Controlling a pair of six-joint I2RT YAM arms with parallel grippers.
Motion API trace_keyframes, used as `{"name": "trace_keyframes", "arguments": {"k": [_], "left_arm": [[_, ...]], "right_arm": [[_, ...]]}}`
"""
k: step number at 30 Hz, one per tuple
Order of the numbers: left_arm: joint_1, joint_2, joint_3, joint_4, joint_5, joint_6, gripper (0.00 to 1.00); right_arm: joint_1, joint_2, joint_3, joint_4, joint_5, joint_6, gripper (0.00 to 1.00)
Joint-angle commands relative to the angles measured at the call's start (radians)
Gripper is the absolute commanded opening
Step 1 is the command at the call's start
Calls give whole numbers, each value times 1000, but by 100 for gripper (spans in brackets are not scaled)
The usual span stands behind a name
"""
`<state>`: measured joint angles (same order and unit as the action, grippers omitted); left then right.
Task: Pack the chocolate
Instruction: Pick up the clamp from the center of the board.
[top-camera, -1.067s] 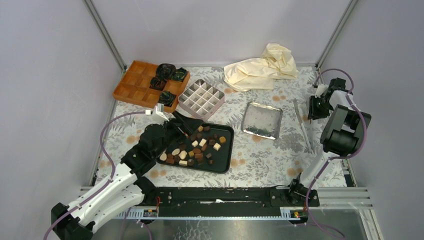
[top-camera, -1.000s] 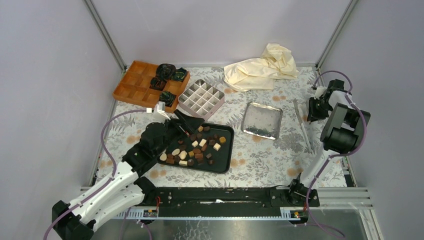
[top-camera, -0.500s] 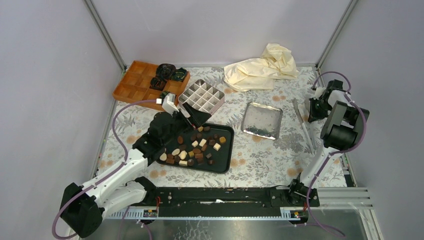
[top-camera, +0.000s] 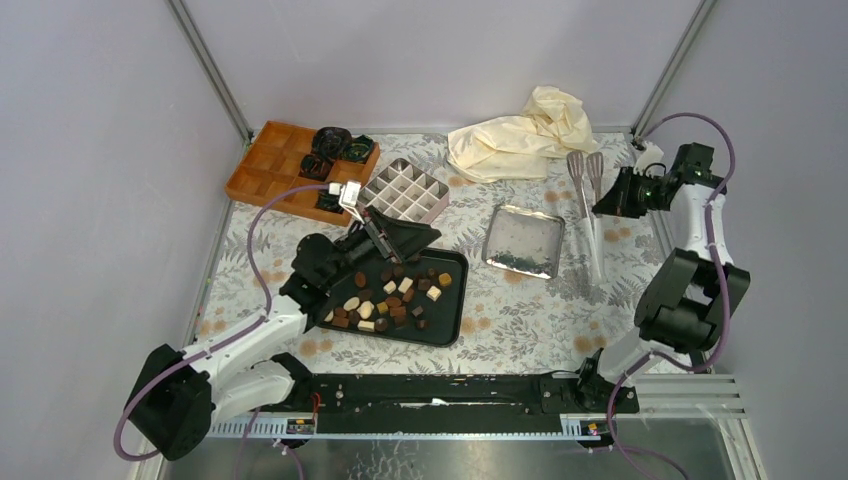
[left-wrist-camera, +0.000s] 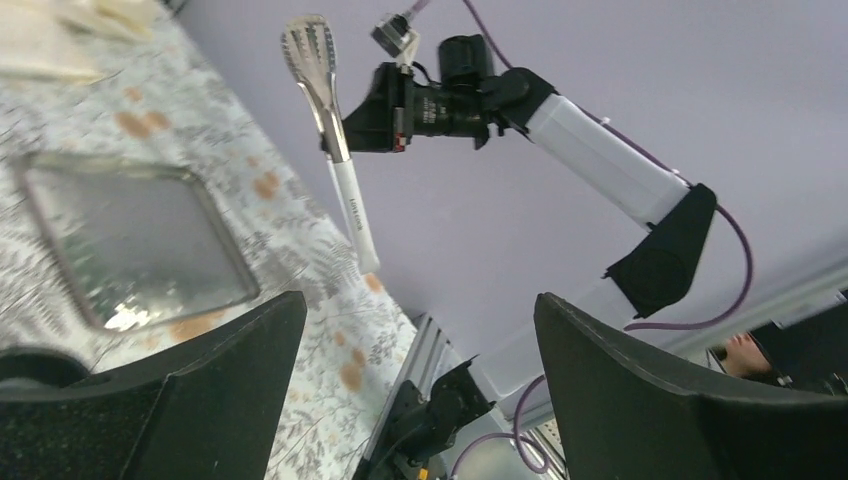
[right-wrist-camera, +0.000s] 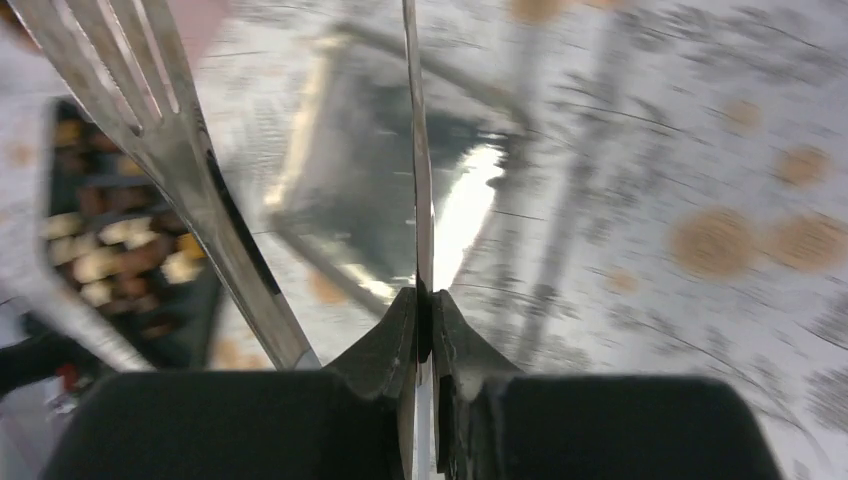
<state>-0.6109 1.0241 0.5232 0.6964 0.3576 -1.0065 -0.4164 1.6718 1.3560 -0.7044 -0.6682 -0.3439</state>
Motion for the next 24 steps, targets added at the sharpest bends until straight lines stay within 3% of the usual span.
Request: {"name": "trace_keyframes", "arguments": {"k": [1,5,11,17,24], "left_arm": [[-42,39,19,306,47,17,93],[-93,111,94,286,46,85,90],[-174,226,164,330,-13,128,87],[-247,333,268,321,-84,193,82],[-265,439,342,342,-103,206,65]], "right_arm": [[48,-86,26,-123,-446,63,0],[159,-163,-16,-72,-633,160,0],[328,-271,-98,245,-760,465,0],[409,-280,-95,239,-783,451,0],[498,-300,-116,234,-771,426,0]]}}
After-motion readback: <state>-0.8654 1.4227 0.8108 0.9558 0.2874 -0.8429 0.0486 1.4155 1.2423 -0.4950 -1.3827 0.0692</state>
